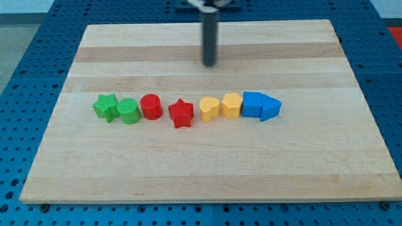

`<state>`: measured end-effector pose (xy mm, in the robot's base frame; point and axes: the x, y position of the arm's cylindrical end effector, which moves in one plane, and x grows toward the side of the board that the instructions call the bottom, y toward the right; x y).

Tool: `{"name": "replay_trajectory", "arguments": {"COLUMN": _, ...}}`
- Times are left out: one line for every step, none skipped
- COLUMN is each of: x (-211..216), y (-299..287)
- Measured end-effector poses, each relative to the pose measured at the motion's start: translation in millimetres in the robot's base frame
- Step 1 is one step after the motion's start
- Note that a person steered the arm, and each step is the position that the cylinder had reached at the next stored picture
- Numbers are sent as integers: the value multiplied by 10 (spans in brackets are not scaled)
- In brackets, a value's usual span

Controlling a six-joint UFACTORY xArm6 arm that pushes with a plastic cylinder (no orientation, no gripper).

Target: Move the green star into the left of green circle

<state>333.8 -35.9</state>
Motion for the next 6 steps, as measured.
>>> {"name": "replay_trajectory", "arguments": {"x": 115, "y": -410}}
{"name": "replay_trajectory", "arguments": {"x": 118, "y": -432}}
{"name": "replay_trajectory", "arguments": {"x": 396, "y": -992}}
{"name": "replay_trajectory", "arguments": {"x": 398, "y": -1079}}
{"name": "replay_trajectory", "arguments": {"x": 495, "y": -1400}}
{"name": "replay_trajectory", "arguments": {"x": 623, "y": -1584}}
